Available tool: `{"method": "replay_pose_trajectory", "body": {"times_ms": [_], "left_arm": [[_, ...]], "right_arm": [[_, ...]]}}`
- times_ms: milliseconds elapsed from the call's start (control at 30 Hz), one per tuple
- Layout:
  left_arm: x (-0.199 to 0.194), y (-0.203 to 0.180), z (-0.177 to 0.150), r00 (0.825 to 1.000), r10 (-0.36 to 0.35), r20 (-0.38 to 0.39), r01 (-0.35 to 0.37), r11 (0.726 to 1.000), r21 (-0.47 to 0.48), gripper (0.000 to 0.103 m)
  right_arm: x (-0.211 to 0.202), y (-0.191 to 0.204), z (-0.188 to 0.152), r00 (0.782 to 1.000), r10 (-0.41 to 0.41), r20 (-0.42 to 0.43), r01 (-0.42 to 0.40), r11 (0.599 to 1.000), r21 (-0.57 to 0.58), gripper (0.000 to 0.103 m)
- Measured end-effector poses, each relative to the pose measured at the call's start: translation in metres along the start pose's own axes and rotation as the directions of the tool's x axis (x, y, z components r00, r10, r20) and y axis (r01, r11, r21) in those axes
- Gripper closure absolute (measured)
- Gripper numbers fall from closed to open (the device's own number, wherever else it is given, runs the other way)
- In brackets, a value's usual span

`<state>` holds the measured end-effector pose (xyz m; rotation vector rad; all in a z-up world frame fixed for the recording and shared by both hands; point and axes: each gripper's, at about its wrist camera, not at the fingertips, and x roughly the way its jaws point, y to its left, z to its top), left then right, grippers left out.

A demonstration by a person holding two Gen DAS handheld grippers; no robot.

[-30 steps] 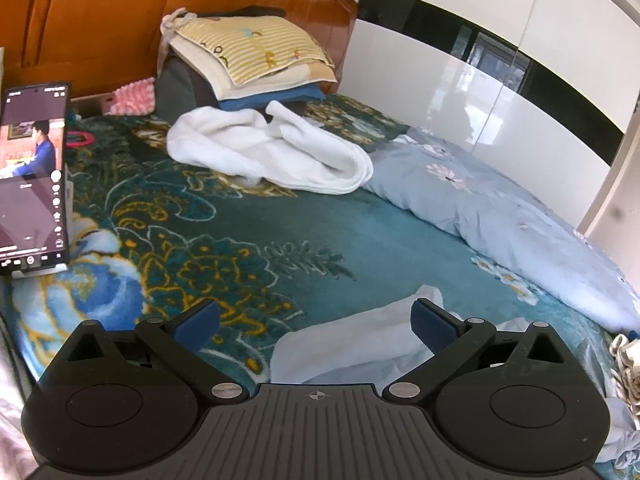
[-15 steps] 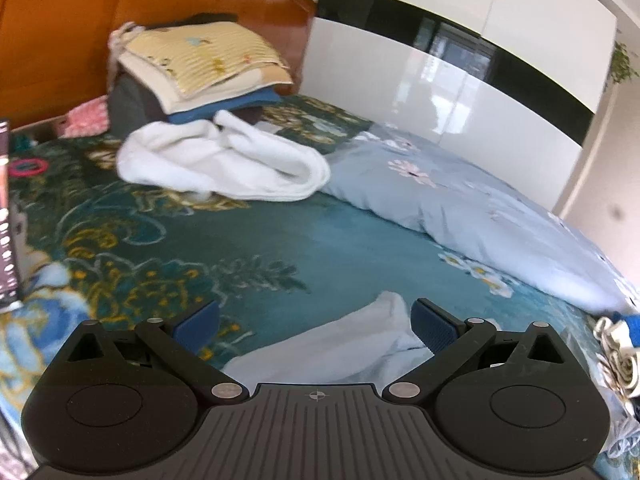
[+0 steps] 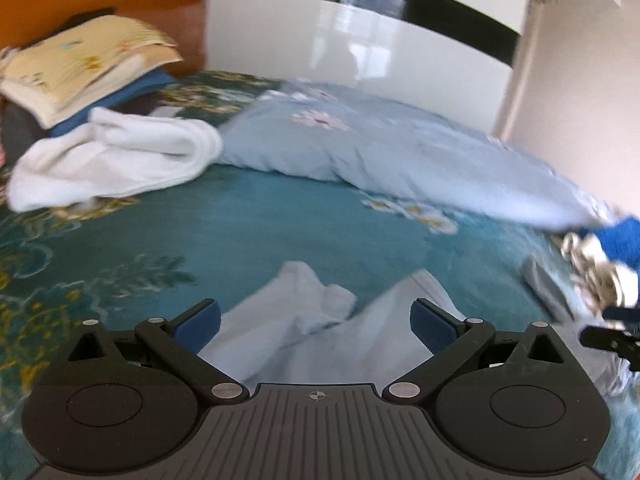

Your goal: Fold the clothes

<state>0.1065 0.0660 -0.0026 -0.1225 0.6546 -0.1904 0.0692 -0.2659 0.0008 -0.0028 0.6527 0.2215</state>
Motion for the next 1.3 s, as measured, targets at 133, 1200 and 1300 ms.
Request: {"method": "replay_pose_trajectory", "body": {"times_ms": [133,1200,1300], "left_arm": [[0.021,-0.011,-0.001,0.998,-0.032,-0.051,0.035,0.998,0.046,0.003],[0.044,-0.019,-0.014,0.978,-0.129,-0.161,0.147,0.984,0.100,0.057],[0.052,-0.022,-0.013,0.976,-0.127,-0.178,0.147,0.983,0.106,0.056]], "right_arm": [[0.015,0.007,0.001,0.999,0.025,-0.032,-0.026,0.999,-0.044,0.010],[0.043,-0.021,-0.013,0.986,0.101,-0.132,-0.096,0.994,0.045,0.084],[0.042,-0.023,-0.011,0.986,0.107,-0.131,-0.100,0.993,0.056,0.085]]}}
